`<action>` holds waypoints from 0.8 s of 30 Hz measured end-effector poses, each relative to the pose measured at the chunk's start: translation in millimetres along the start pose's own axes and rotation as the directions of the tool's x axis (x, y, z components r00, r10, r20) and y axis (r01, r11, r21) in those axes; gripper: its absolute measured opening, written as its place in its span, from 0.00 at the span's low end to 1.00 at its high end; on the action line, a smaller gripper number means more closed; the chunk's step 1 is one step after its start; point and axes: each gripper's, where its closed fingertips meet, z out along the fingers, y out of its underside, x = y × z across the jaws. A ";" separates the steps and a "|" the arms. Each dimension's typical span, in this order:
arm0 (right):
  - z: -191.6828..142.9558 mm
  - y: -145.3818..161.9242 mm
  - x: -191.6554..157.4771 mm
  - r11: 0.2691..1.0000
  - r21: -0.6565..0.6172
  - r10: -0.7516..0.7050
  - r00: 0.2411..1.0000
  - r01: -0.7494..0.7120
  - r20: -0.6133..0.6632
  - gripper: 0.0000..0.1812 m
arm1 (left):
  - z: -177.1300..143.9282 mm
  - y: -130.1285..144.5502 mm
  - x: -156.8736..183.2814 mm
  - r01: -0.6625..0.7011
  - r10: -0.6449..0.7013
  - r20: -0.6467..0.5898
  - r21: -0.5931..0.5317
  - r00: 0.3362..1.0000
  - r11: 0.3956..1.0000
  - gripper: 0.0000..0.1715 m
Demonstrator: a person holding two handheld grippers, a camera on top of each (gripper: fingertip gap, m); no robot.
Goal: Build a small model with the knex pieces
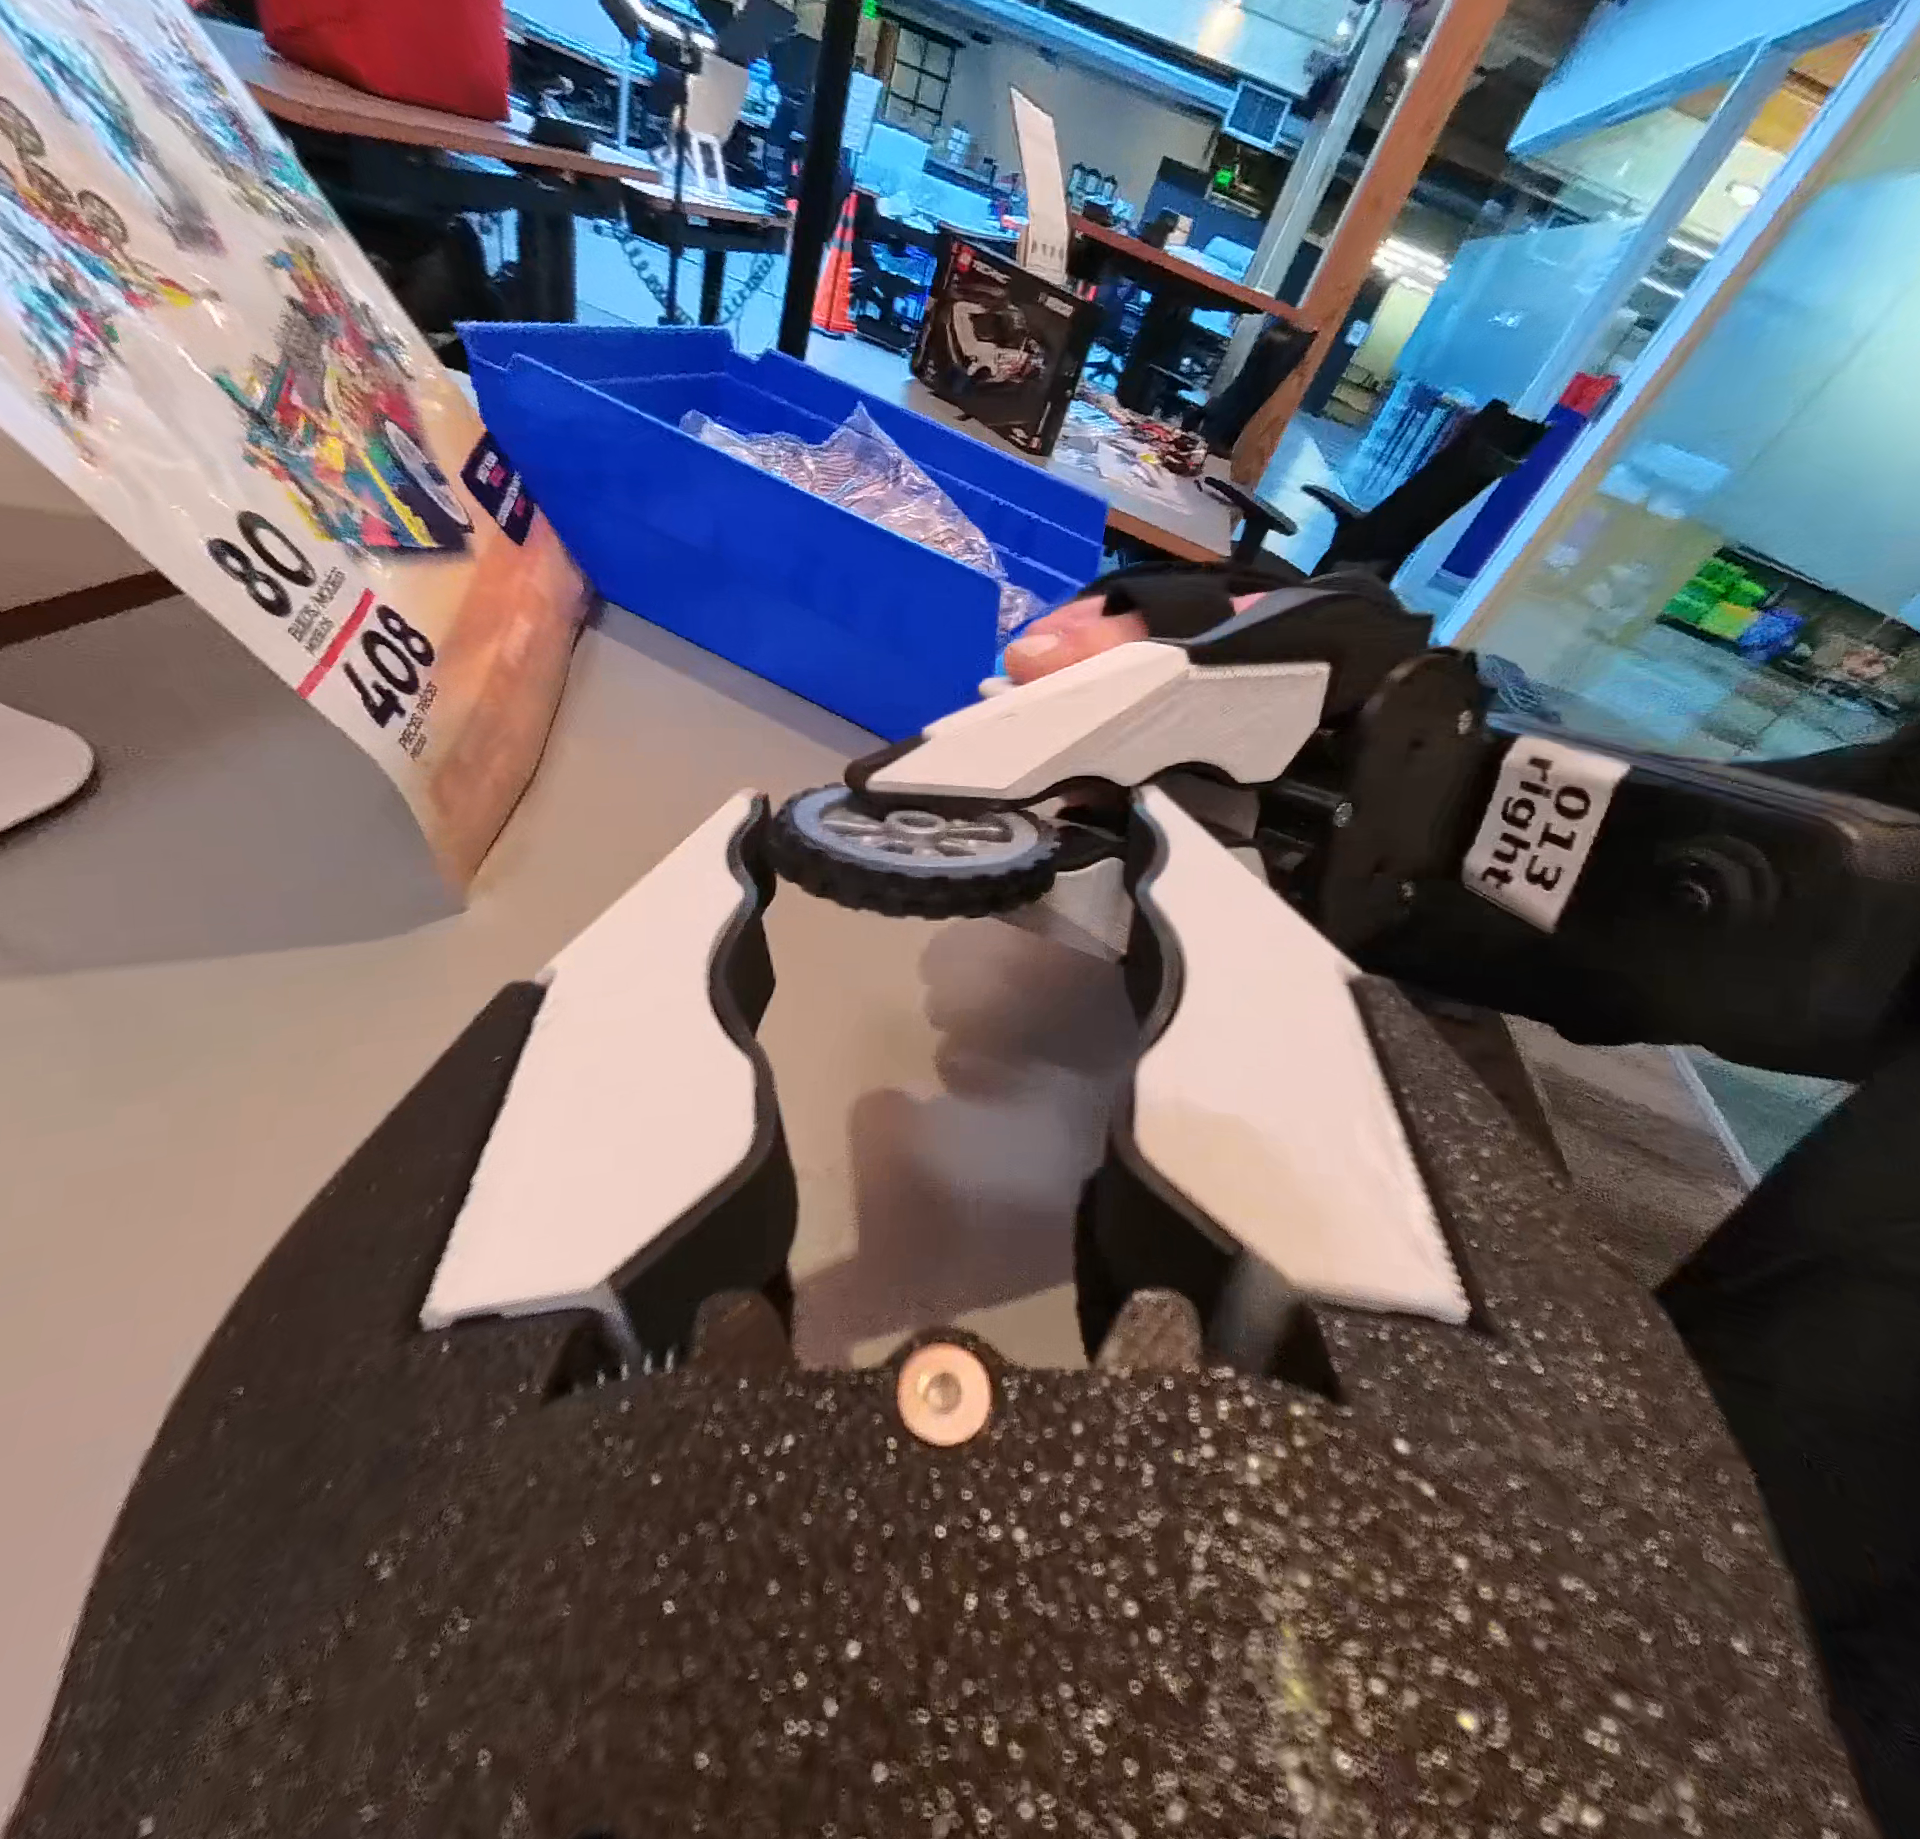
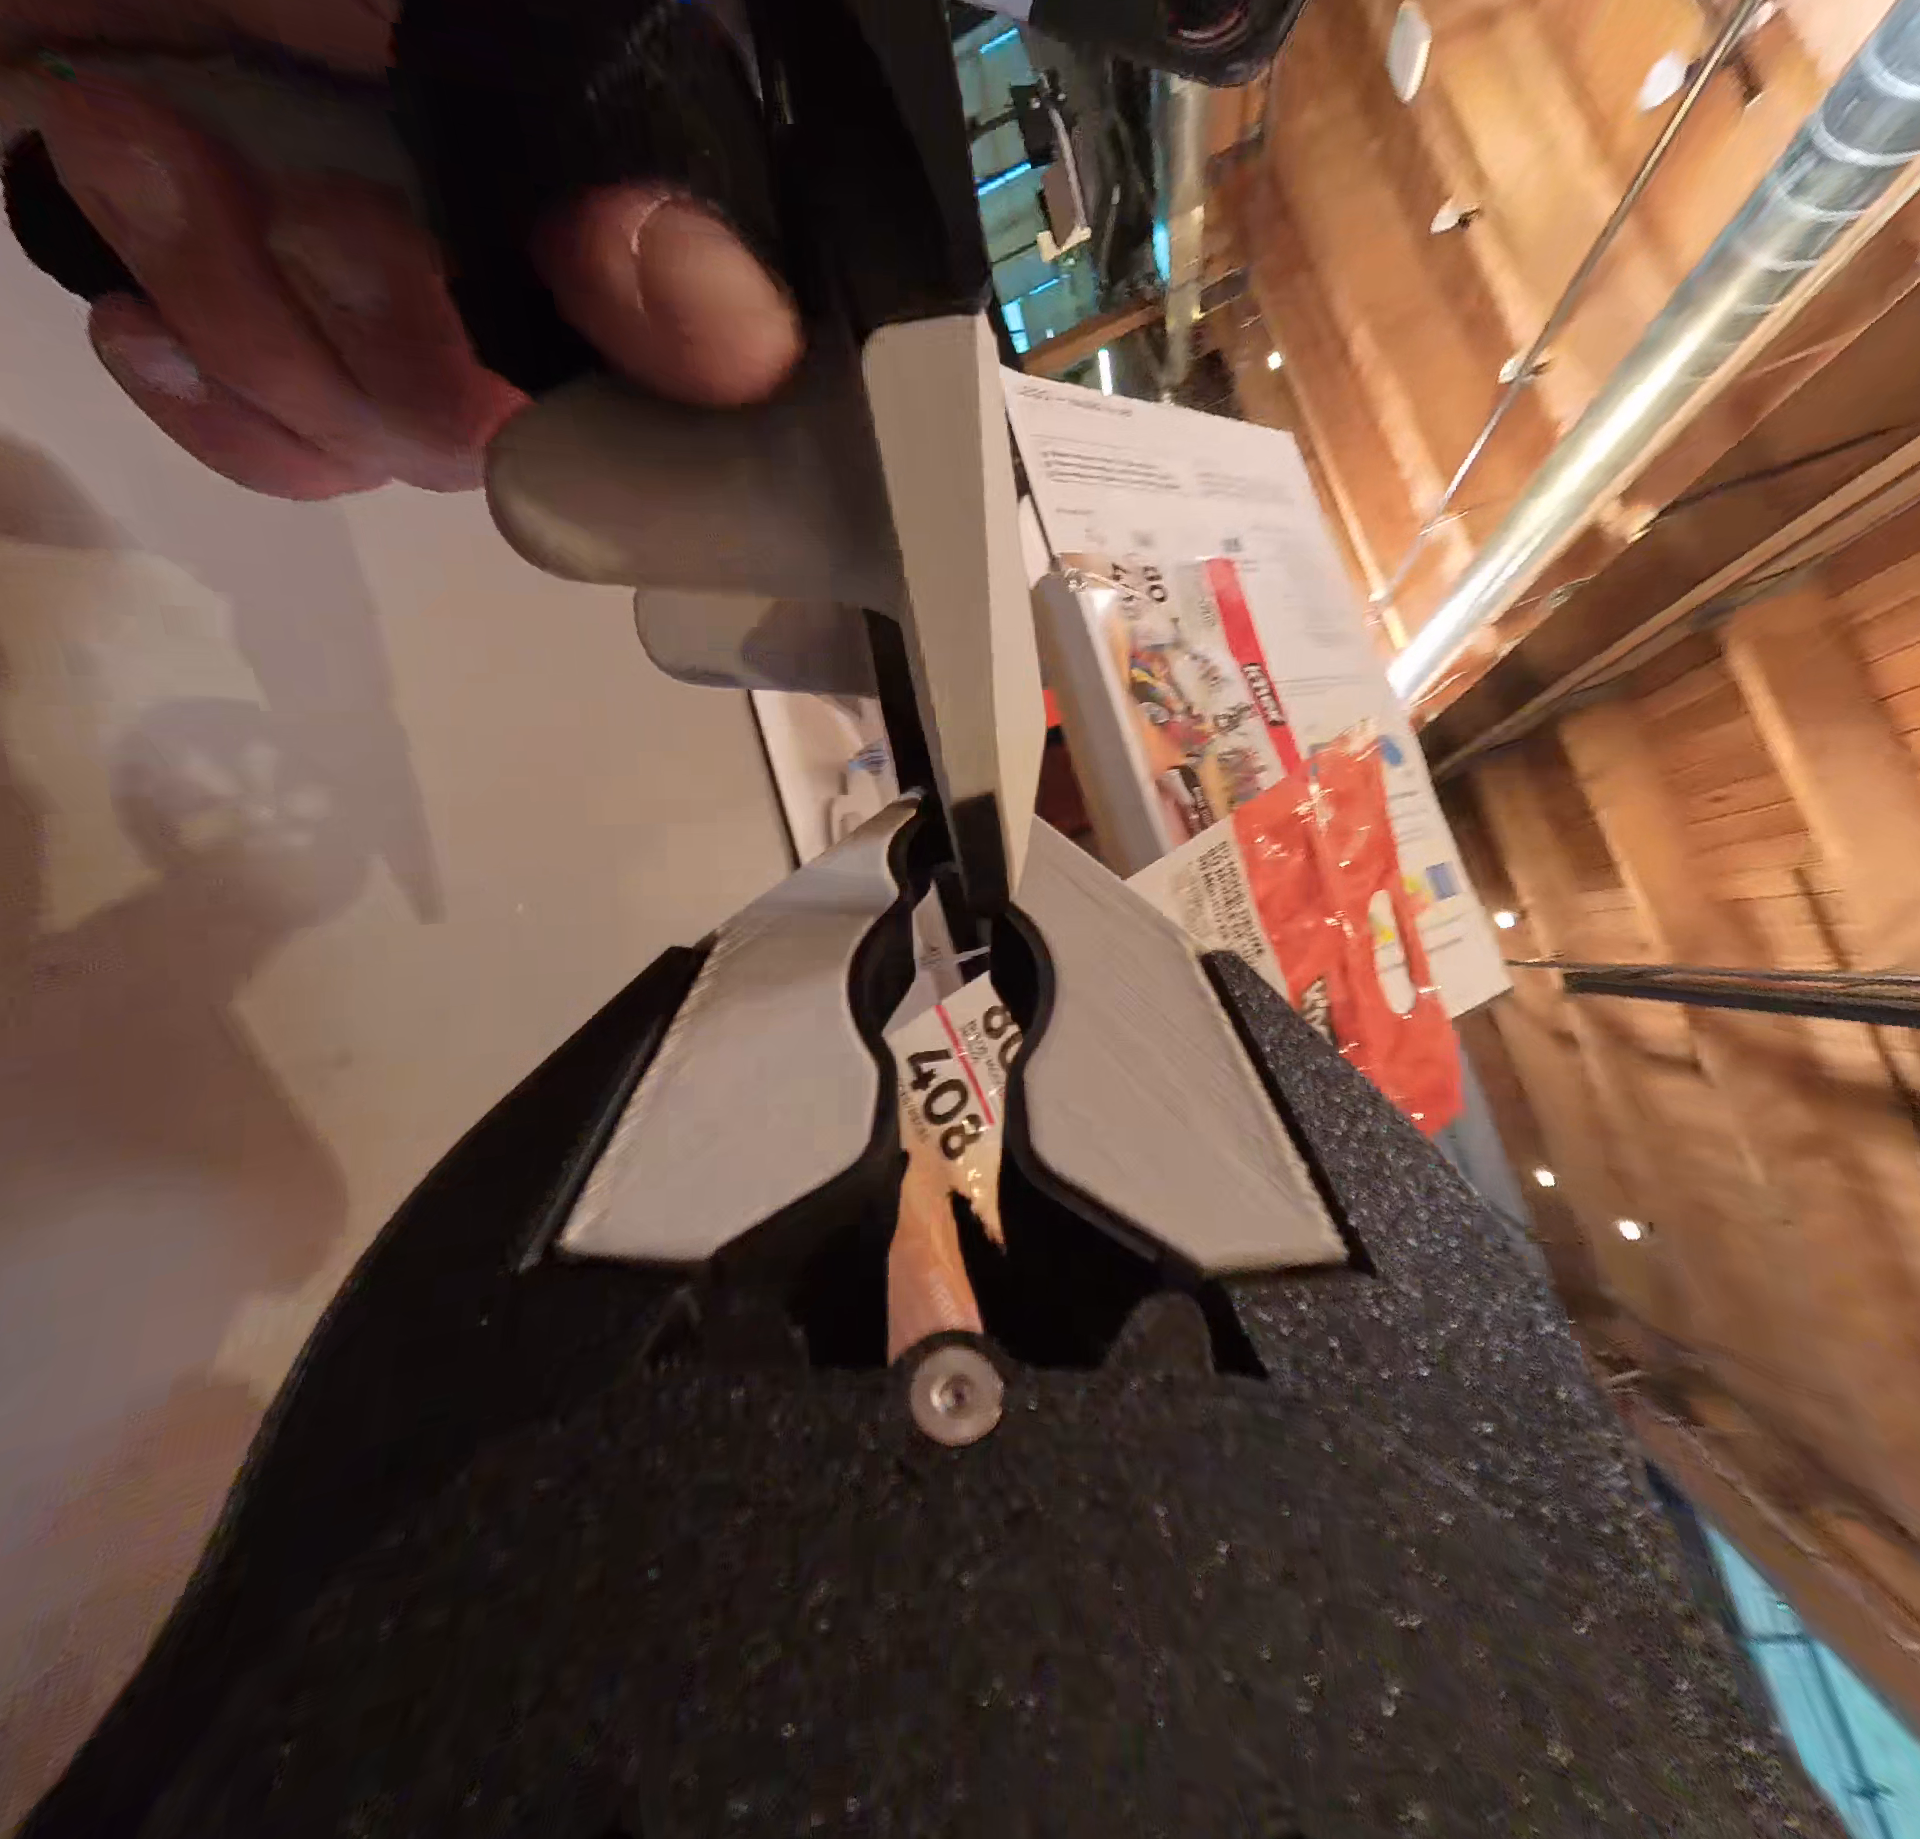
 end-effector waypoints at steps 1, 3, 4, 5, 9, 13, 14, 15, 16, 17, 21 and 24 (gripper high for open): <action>-0.8 -1.1 1.4 1.000 0.006 -0.017 1.000 0.017 -0.014 0.03 | -1.2 -1.4 0.9 0.001 -0.001 -0.006 0.005 1.000 1.000 0.37; -1.4 -1.1 4.3 0.999 -0.004 -0.048 0.998 0.047 -0.039 0.03 | -2.9 -3.6 1.8 -0.023 0.023 0.000 0.022 1.000 0.999 0.32; -1.6 -1.0 6.3 0.998 -0.010 -0.057 0.997 0.057 -0.053 0.03 | -4.9 -5.6 1.4 -0.042 0.042 0.011 0.032 0.999 0.999 0.27; -1.8 -1.9 7.1 0.998 -0.011 -0.069 0.996 0.069 -0.061 0.03 | -5.1 -5.2 1.8 -0.057 0.056 0.020 0.023 0.998 0.998 0.27; -2.3 -2.6 8.0 0.998 0.000 -0.055 0.996 0.055 -0.065 0.03 | -4.6 -5.9 2.2 -0.103 0.101 0.055 0.021 0.993 0.995 0.27; -4.1 -4.8 12.0 0.999 -0.001 -0.051 0.995 0.051 -0.082 0.03 | -4.9 -9.3 5.5 -0.145 0.143 0.064 0.021 0.988 0.989 0.26; -5.4 -5.9 14.1 0.999 0.003 -0.048 0.995 0.048 -0.091 0.03 | -4.7 -11.1 7.5 -0.153 0.151 0.063 0.030 0.987 0.988 0.26; -6.6 -6.6 15.9 0.999 0.008 -0.041 0.994 0.042 -0.098 0.03 | -4.4 -12.1 8.9 -0.161 0.159 0.059 0.030 0.985 0.986 0.26; -7.6 -7.4 17.5 0.999 0.016 -0.037 0.994 0.038 -0.107 0.03 | -4.1 -13.2 10.4 -0.183 0.181 0.057 0.033 0.982 0.983 0.26; -8.7 -8.9 19.2 0.999 0.028 -0.032 0.993 0.035 -0.117 0.04 | -4.0 -14.5 11.7 -0.203 0.201 0.055 0.043 0.978 0.978 0.26; -10.7 -5.8 20.8 0.983 0.101 0.158 0.985 -0.151 -0.063 0.21 | -13.3 -25.4 6.6 -0.477 0.465 0.168 0.041 0.869 0.878 0.27; -14.3 -1.7 17.2 0.879 0.164 0.429 0.894 -0.447 0.132 0.25 | -23.6 -36.9 13.3 -0.588 0.568 0.192 0.063 0.800 0.807 0.27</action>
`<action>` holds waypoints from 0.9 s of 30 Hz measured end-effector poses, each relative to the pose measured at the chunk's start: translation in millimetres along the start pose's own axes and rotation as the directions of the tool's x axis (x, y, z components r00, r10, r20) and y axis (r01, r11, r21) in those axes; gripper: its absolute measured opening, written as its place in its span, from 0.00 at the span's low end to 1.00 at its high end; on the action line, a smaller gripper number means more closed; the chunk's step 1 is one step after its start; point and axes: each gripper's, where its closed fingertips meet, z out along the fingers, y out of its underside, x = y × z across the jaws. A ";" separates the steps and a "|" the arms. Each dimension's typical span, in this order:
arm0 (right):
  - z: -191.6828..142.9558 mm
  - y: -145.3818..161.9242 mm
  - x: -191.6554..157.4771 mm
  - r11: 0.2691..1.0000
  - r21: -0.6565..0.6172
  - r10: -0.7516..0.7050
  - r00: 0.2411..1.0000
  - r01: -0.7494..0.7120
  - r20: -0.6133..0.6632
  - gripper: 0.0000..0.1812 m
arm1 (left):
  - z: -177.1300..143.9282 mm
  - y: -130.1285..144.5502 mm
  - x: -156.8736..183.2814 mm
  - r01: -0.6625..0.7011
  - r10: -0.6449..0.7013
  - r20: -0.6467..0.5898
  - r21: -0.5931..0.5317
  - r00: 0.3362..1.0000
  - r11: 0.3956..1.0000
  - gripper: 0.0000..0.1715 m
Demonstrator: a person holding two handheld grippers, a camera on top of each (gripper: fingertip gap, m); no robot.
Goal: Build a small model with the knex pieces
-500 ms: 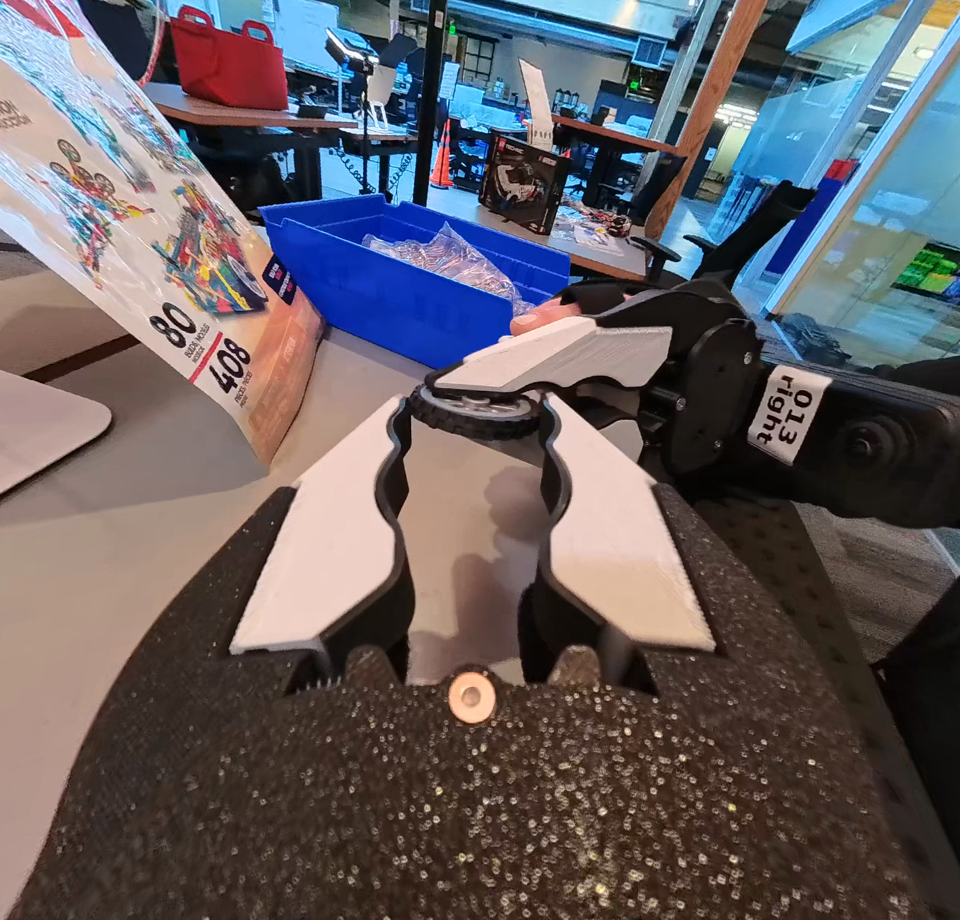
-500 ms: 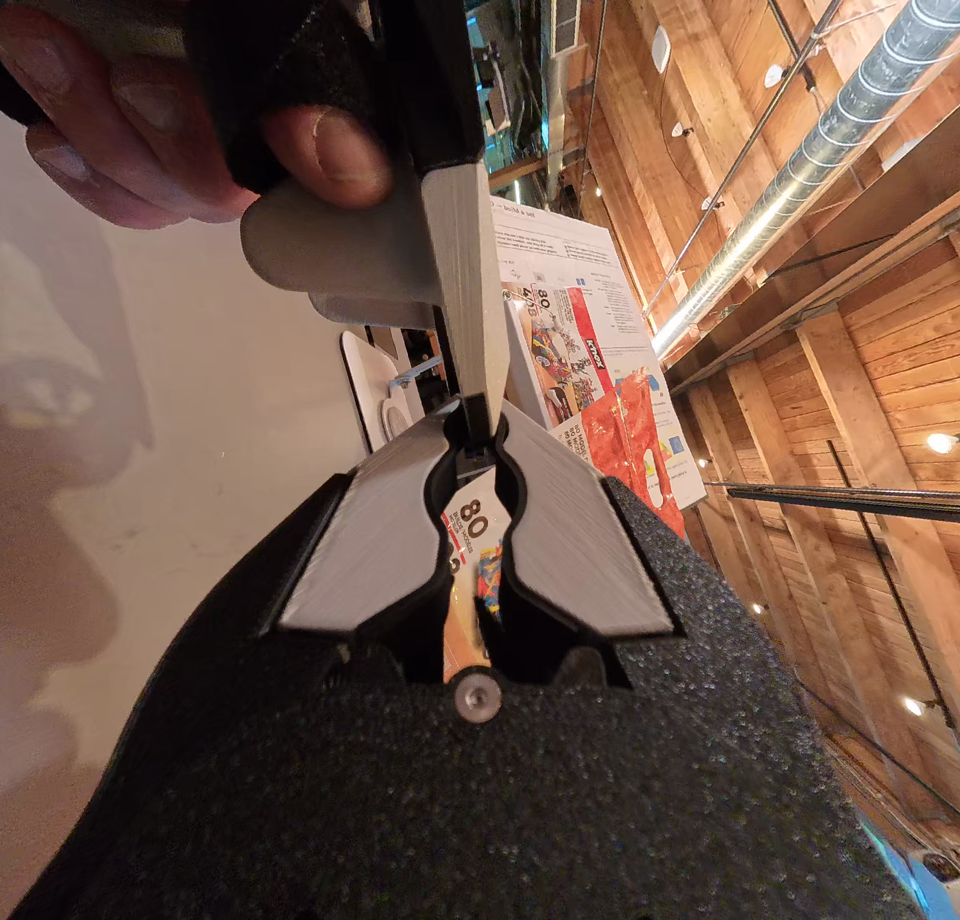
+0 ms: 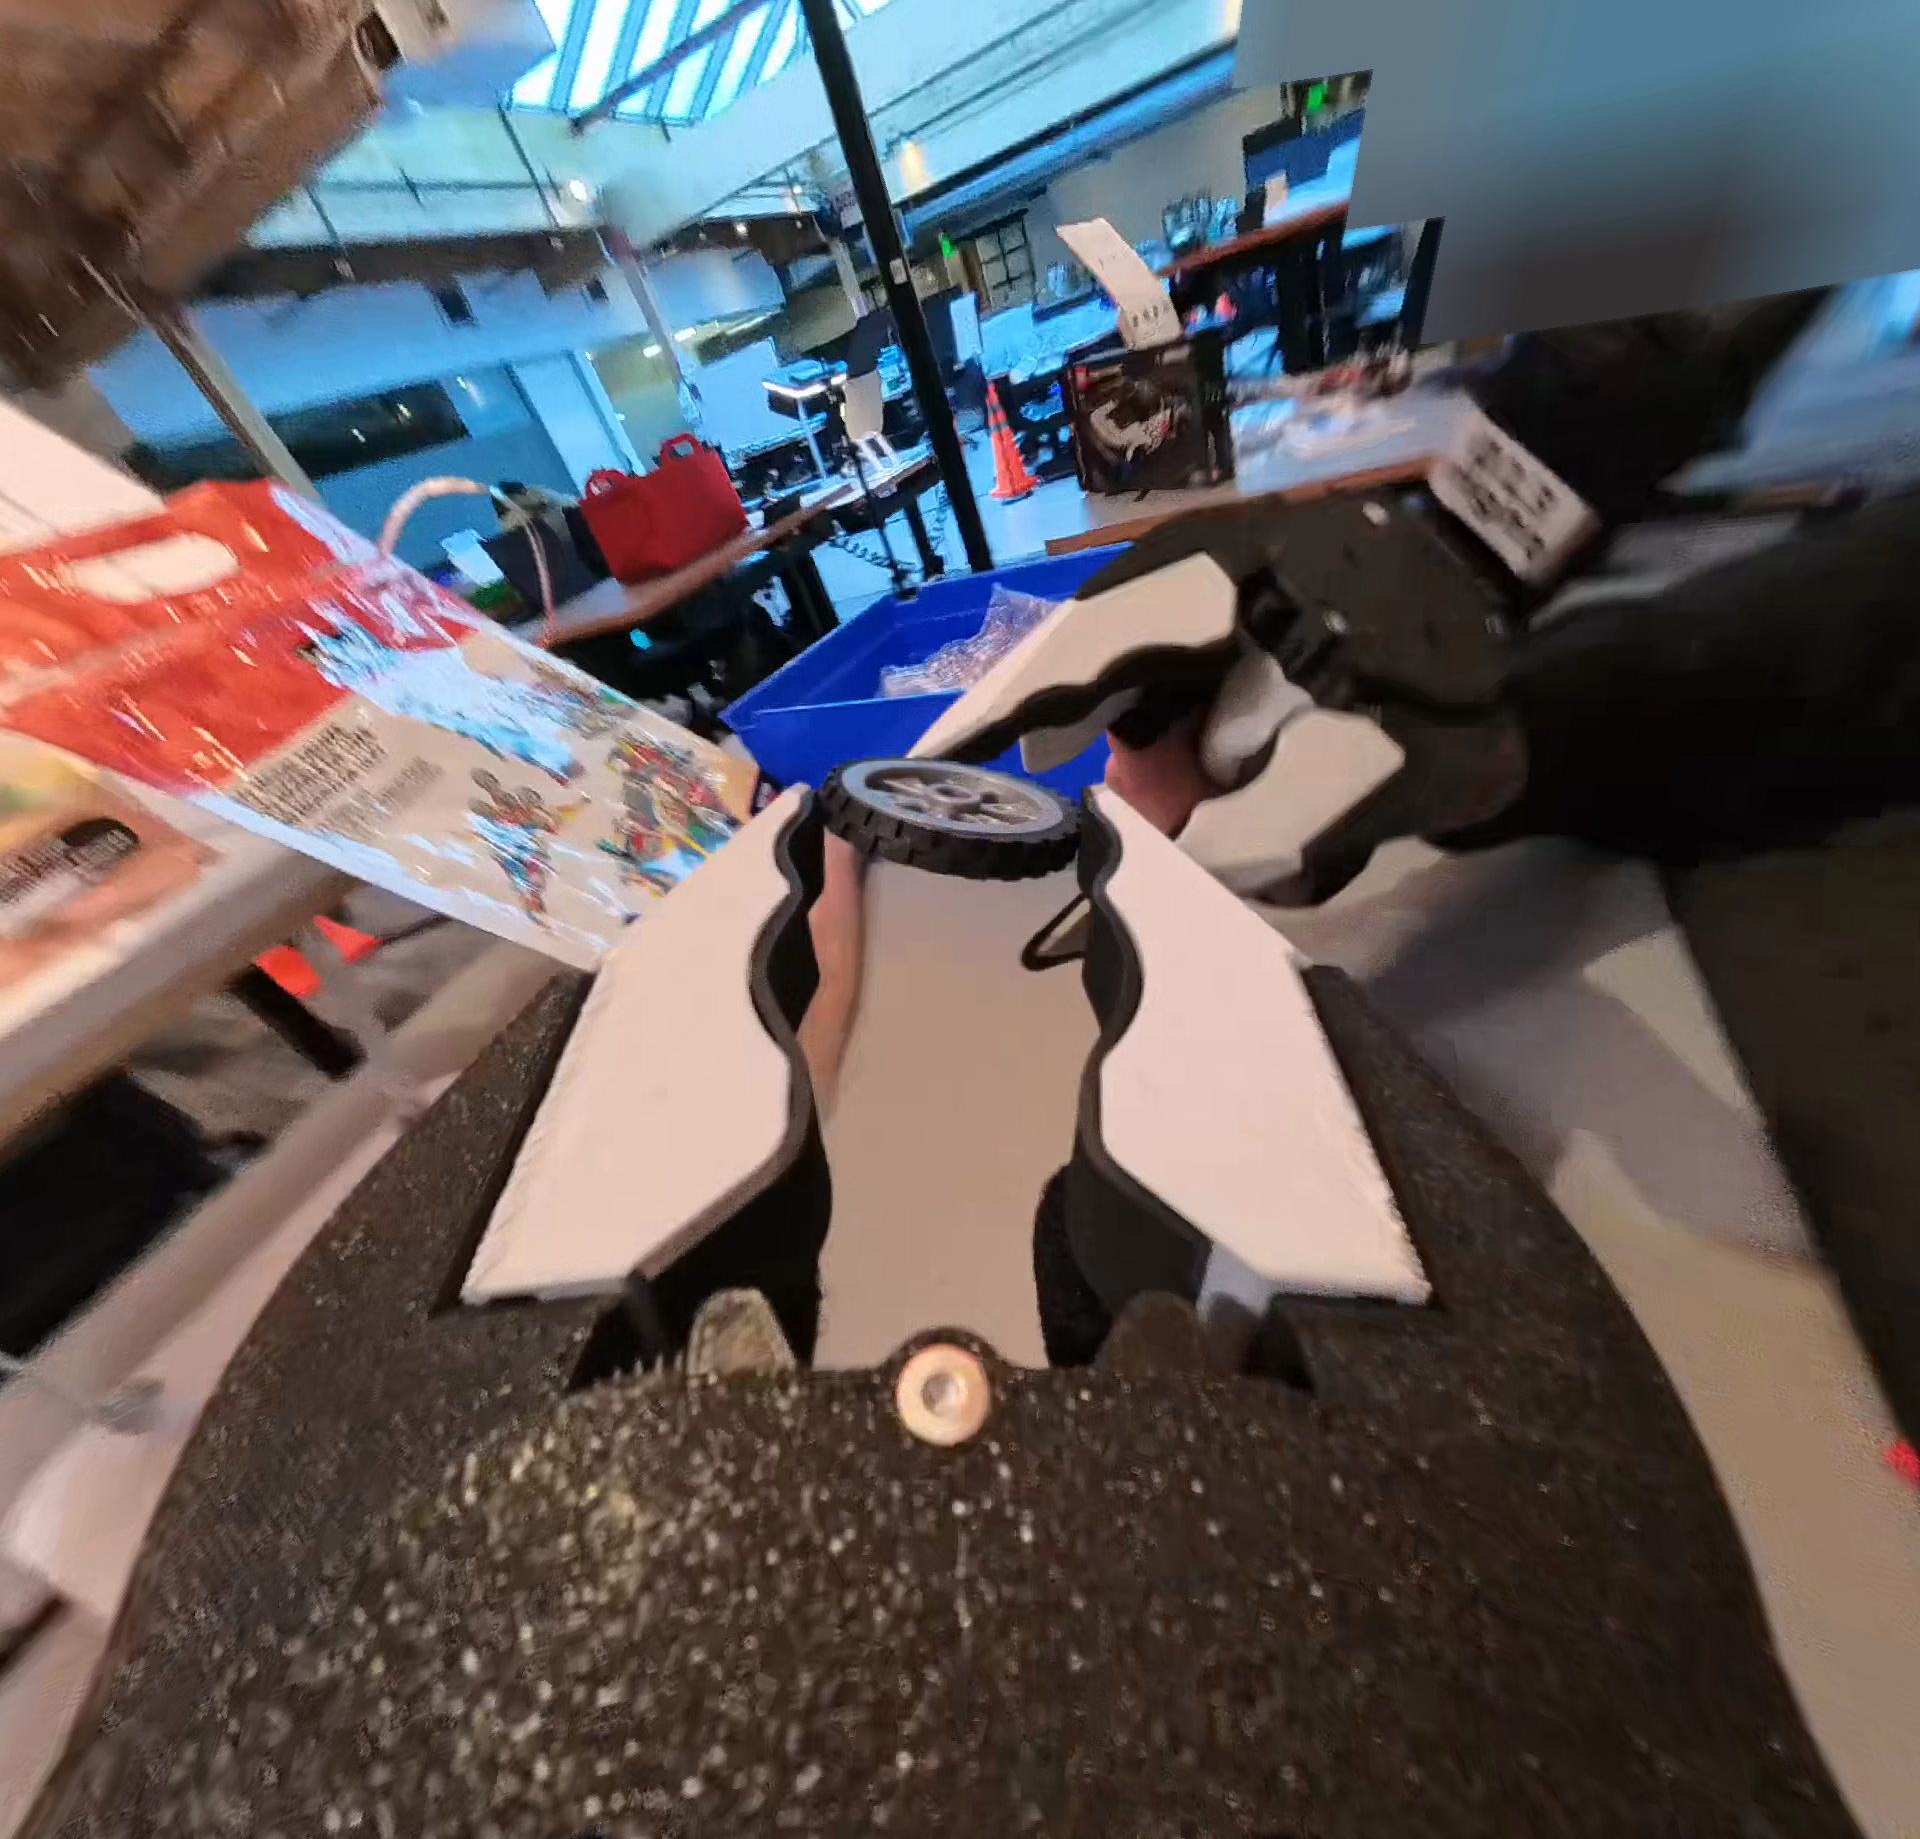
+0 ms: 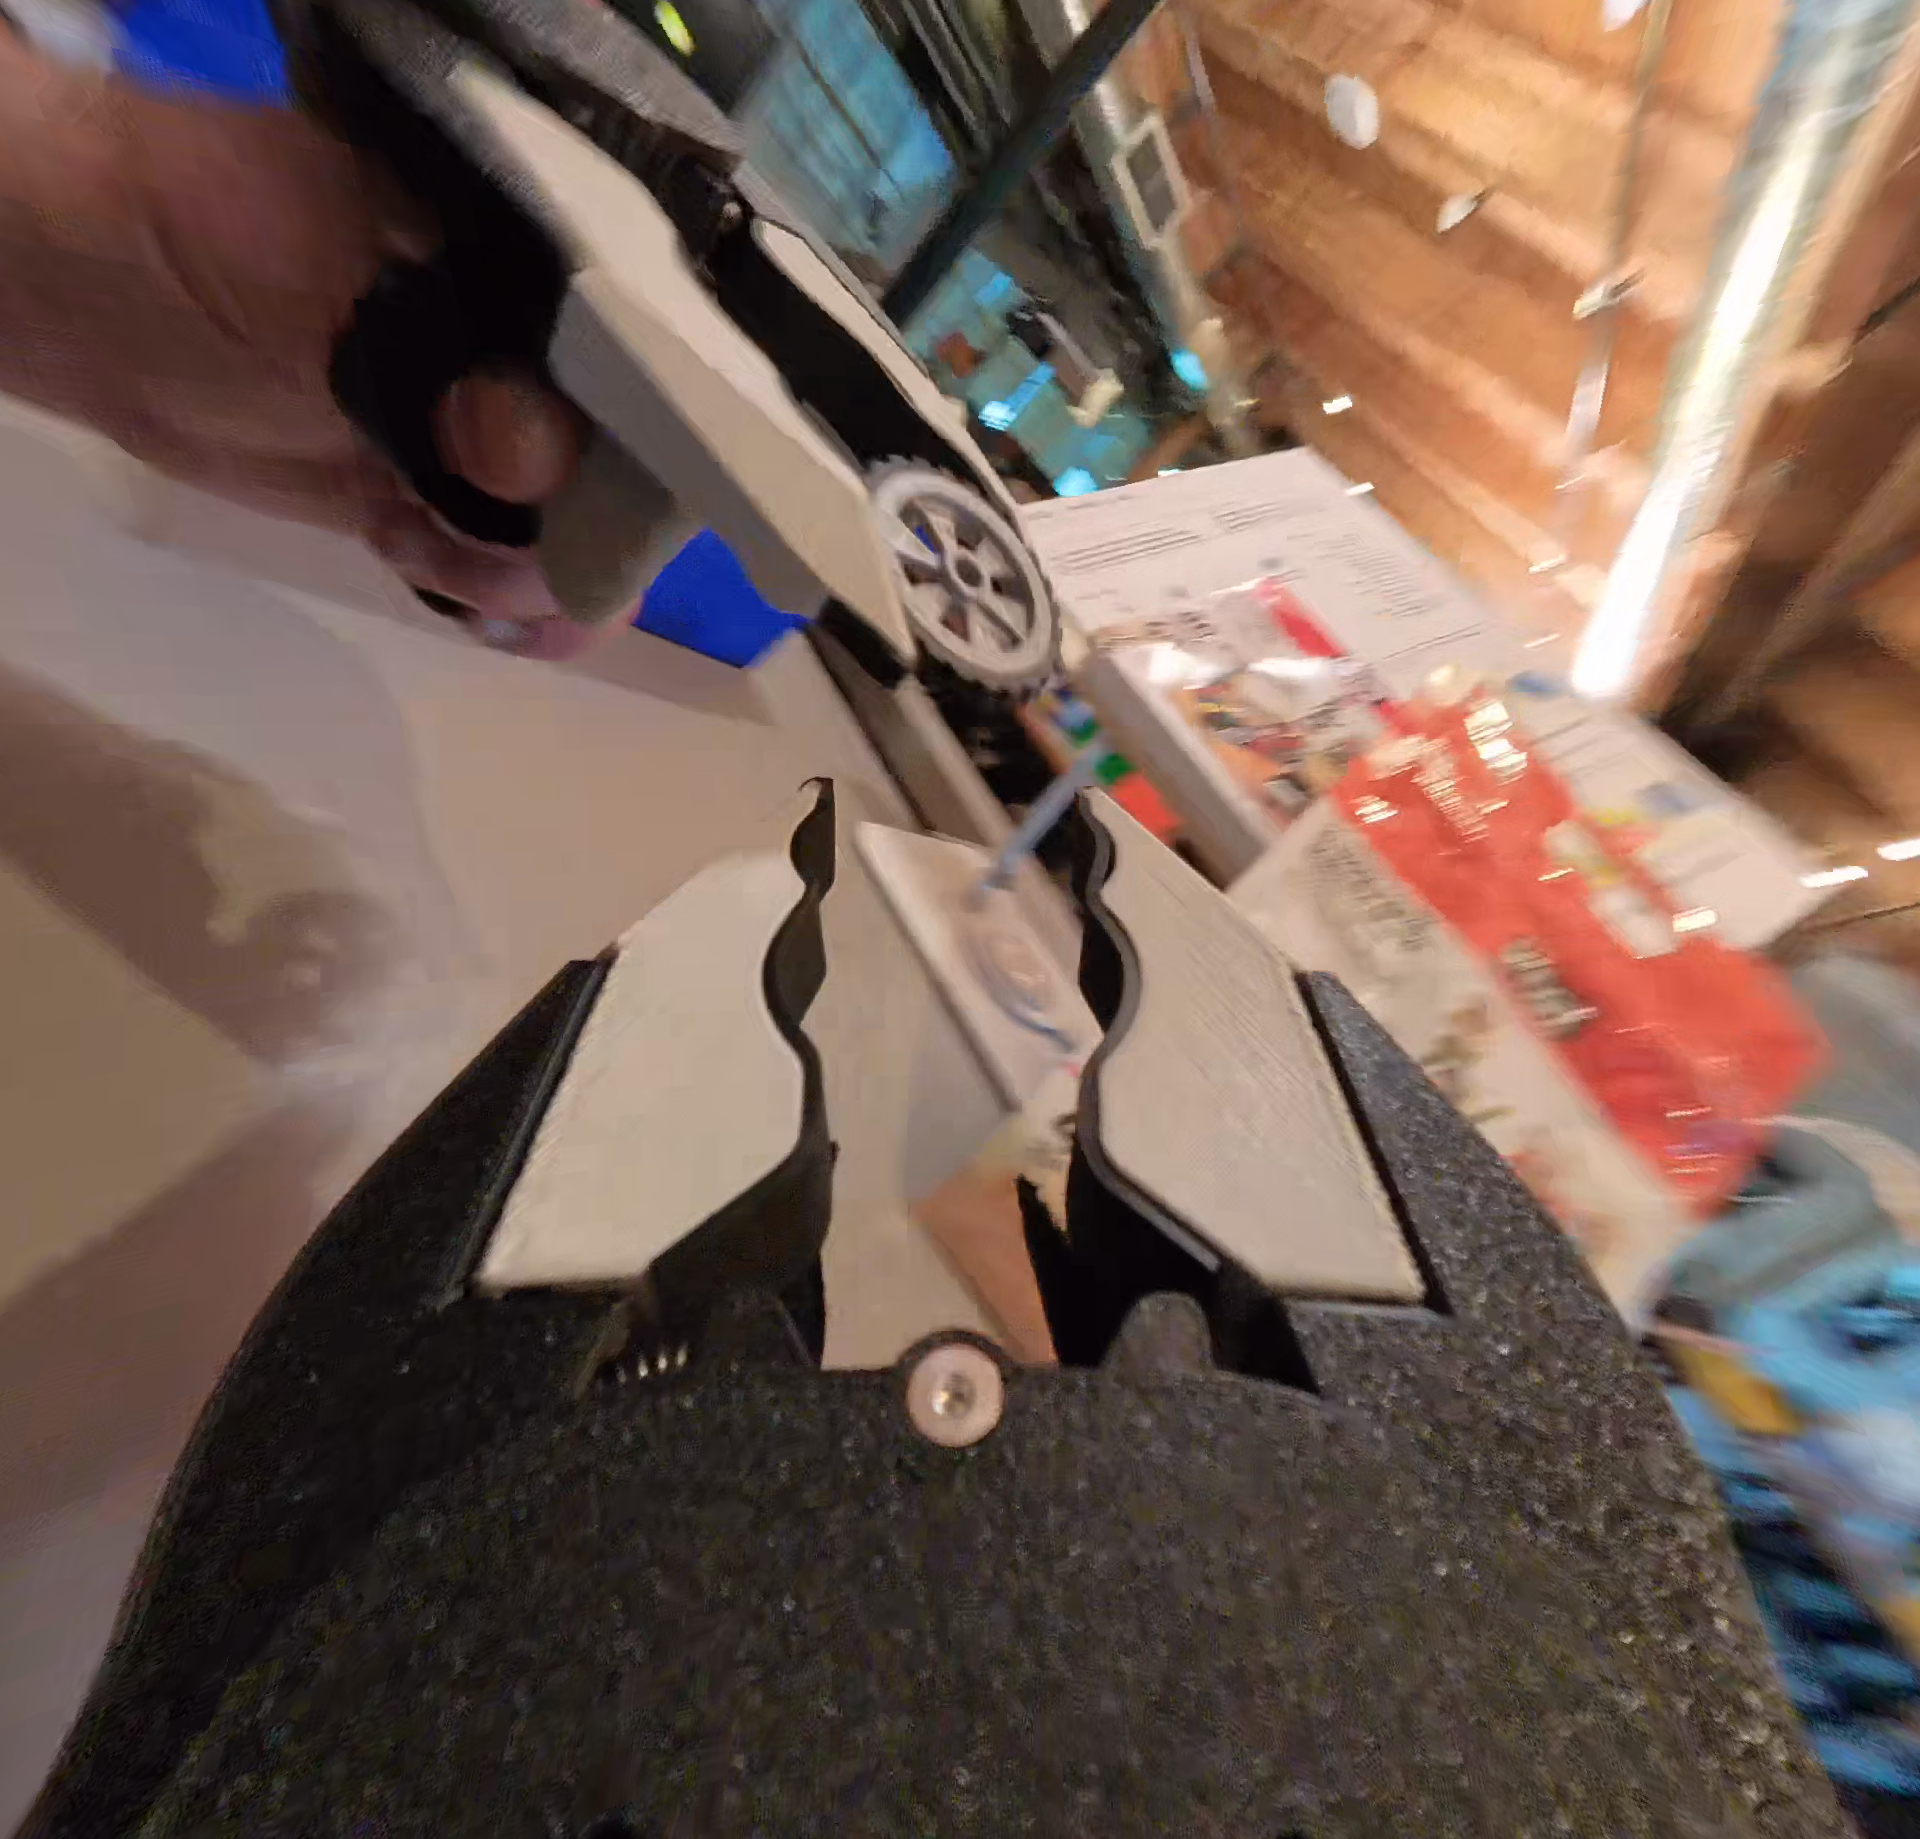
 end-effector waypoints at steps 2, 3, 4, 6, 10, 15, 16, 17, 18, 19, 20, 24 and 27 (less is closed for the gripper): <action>-2.9 -2.8 1.4 0.986 0.049 0.153 0.986 -0.157 0.069 0.29 | -0.9 -2.8 5.4 -0.112 0.112 0.004 -0.015 0.994 0.994 0.27; -5.3 -9.5 0.6 0.972 0.089 0.207 0.972 -0.218 0.112 0.28 | -0.9 -5.0 7.9 -0.143 0.143 0.004 -0.013 0.990 0.990 0.27; -8.8 -19.6 -3.5 0.949 0.128 0.264 0.948 -0.289 0.181 0.28 | -1.4 -7.2 9.1 -0.169 0.169 0.008 -0.009 0.986 0.986 0.27; -14.6 -34.6 -8.8 0.889 0.157 0.372 0.878 -0.430 0.300 0.26 | -3.8 -15.6 12.3 -0.180 0.180 -0.002 0.025 0.984 0.983 0.27; -23.5 -47.2 -13.1 0.790 0.163 0.473 0.757 -0.591 0.451 0.23 | -6.9 -26.4 18.9 -0.195 0.197 -0.016 0.060 0.980 0.979 0.27; -38.2 -60.7 0.5 0.599 0.166 0.569 0.562 -0.783 0.600 0.18 | -9.2 -27.2 19.5 -0.236 0.237 -0.002 0.056 0.972 0.970 0.27; -36.9 -58.9 4.5 0.576 0.156 0.595 0.542 -0.803 0.594 0.18 | -9.0 -27.5 20.2 -0.240 0.241 -0.004 0.057 0.971 0.969 0.27; -34.4 -56.7 2.4 0.578 0.132 0.607 0.532 -0.805 0.590 0.18 | -8.1 -27.8 21.0 -0.250 0.251 -0.002 0.055 0.968 0.967 0.27; -32.4 -55.7 -3.4 0.593 0.105 0.606 0.528 -0.798 0.595 0.19 | -6.7 -27.5 23.1 -0.264 0.264 -0.005 0.052 0.964 0.963 0.27; -31.1 -56.8 -8.2 0.597 0.092 0.605 0.523 -0.797 0.600 0.19 | -4.5 -25.7 26.4 -0.279 0.280 -0.013 0.043 0.960 0.959 0.27; -30.2 -58.5 -11.1 0.592 0.084 0.610 0.514 -0.802 0.603 0.19 | -1.9 -22.8 29.8 -0.303 0.303 -0.019 0.029 0.953 0.953 0.27; -31.9 -59.6 -8.2 0.565 0.081 0.625 0.489 -0.821 0.608 0.07 | 3.5 -14.9 33.5 -0.378 0.378 -0.007 -0.016 0.926 0.926 0.28; -30.5 -55.5 -10.8 0.610 0.076 0.610 0.529 -0.789 0.590 0.03 | 5.3 -8.5 30.3 -0.398 0.399 0.006 -0.055 0.917 0.916 0.29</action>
